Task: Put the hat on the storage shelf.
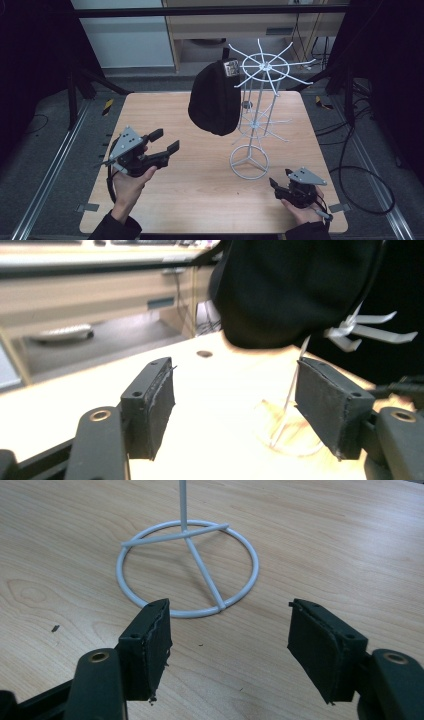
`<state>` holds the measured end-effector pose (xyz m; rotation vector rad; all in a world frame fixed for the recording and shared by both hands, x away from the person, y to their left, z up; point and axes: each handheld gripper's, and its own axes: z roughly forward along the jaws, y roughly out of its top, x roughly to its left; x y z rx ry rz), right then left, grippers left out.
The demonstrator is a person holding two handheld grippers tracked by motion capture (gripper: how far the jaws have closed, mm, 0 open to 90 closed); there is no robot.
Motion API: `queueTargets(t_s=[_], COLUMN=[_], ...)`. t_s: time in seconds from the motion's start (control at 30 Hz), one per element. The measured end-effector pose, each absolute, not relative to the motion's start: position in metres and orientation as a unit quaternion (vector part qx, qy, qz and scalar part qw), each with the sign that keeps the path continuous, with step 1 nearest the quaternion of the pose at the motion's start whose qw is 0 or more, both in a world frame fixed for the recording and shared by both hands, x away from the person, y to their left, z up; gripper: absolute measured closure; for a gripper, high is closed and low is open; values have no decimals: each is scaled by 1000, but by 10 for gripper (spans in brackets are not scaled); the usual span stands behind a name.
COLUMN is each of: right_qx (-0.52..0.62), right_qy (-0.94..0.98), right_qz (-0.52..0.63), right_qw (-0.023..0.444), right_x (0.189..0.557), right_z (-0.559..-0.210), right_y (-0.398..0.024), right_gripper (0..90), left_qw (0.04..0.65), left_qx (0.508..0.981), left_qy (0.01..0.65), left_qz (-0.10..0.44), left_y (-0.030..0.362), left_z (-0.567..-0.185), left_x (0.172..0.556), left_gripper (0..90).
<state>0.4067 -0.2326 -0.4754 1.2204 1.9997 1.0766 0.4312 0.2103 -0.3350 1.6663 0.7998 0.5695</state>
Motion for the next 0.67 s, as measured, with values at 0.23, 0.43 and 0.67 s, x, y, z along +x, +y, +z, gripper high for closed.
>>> queueTargets(t_s=[0.23,0.43,0.67], right_qx=[461,473,489], right_qy=[741,734,727], right_qz=[401,399,393], right_qw=[278,281,279], right_x=[407,408,410], right_z=[-476,-479,-481], right_y=[-234,-238,-245], right_gripper=[298,245,197], left_qw=[509,463,427], left_qx=[731,735,740], left_qy=[389,441,468], left_qz=[235,225,225], left_y=[241,265,283], left_z=[-391,-428,-453], left_x=[427,433,437], left_gripper=[283,247,219])
